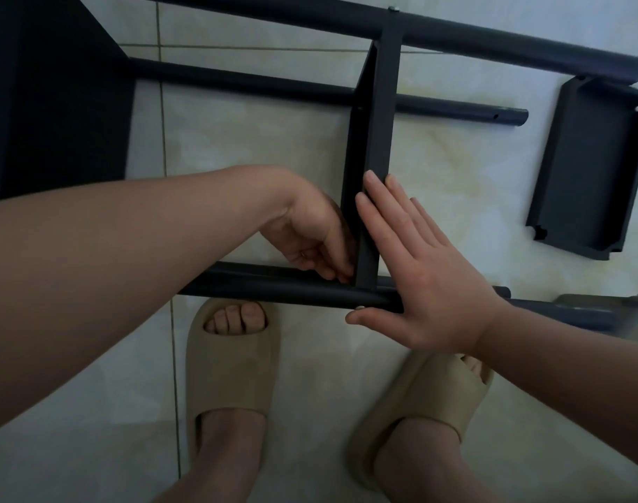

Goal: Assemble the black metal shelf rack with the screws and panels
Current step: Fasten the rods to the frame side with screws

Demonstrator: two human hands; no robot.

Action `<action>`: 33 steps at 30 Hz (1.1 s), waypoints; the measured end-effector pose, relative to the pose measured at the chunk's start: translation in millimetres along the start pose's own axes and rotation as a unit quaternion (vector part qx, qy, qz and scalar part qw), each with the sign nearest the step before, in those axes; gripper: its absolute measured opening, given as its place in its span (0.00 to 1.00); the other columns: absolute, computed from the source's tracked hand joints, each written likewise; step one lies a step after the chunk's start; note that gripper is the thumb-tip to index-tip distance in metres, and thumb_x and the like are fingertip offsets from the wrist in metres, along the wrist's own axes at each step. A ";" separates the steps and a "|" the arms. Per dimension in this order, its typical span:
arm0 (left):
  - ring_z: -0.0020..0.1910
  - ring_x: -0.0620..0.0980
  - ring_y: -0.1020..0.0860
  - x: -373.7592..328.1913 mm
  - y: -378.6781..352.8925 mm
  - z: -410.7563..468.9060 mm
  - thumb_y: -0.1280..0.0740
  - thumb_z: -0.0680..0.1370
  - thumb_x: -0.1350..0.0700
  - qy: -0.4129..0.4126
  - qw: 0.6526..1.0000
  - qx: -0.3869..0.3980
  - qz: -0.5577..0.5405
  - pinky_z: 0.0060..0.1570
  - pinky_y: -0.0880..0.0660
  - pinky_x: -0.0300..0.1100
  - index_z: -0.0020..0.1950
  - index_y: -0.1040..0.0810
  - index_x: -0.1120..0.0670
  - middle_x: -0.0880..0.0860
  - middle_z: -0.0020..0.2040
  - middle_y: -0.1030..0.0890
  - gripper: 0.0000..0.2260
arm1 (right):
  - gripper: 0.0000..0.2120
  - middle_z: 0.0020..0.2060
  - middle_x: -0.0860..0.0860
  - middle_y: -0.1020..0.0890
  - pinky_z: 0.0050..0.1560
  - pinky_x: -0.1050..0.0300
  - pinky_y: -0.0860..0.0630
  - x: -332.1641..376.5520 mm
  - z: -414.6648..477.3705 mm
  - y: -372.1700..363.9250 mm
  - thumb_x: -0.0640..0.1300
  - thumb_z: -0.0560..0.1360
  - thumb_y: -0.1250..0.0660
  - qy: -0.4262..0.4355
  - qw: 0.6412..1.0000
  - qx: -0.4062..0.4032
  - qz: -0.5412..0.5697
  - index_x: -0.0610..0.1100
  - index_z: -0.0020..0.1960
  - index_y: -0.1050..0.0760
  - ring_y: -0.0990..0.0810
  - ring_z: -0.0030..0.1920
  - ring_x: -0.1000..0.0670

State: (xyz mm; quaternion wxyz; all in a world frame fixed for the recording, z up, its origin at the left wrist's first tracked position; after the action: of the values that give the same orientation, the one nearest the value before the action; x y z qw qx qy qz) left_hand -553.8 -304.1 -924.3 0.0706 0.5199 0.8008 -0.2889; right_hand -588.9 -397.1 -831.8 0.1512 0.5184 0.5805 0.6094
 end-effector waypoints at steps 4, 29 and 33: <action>0.38 0.44 0.21 -6.1 -0.2 2.2 0.32 0.77 0.62 -0.001 1.000 0.005 -0.005 0.40 0.29 0.34 0.43 0.17 0.54 0.50 0.40 0.16 0.06 | 0.52 0.83 0.43 0.54 0.78 0.33 0.44 -0.2 0.3 0.3 0.69 0.76 0.36 0.002 1.000 -0.003 -0.001 0.38 0.83 0.53 0.58 0.82 0.42; 0.38 0.46 0.24 -5.0 -6.2 3.0 0.35 0.78 0.64 -0.007 0.998 0.036 -0.043 0.42 0.26 0.36 0.51 0.20 0.58 0.52 0.40 0.19 0.05 | 0.51 0.83 0.42 0.52 0.78 0.33 0.44 -0.6 -0.2 0.2 0.70 0.76 0.37 0.006 1.000 -0.021 -0.012 0.37 0.82 0.50 0.57 0.82 0.41; 0.39 0.45 0.23 -4.1 -4.3 2.9 0.35 0.78 0.64 -0.011 0.998 0.034 -0.044 0.43 0.25 0.36 0.53 0.20 0.58 0.52 0.42 0.18 0.06 | 0.51 0.83 0.41 0.52 0.79 0.33 0.49 -0.1 -0.1 -0.1 0.70 0.76 0.38 0.010 0.999 -0.026 -0.037 0.36 0.82 0.51 0.56 0.82 0.41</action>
State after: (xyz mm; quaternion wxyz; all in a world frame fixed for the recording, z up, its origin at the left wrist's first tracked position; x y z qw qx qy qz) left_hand -556.2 -310.1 -923.3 0.0487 0.4831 0.8118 -0.3244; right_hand -589.0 -397.3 -831.9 0.1811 0.4860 0.5849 0.6237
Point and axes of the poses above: each hand's wrist, its own z-axis towards the middle knuckle, its own y-axis out of the back of the hand, x = y × z, the point moved 8 cm from there along z, towards the middle knuckle
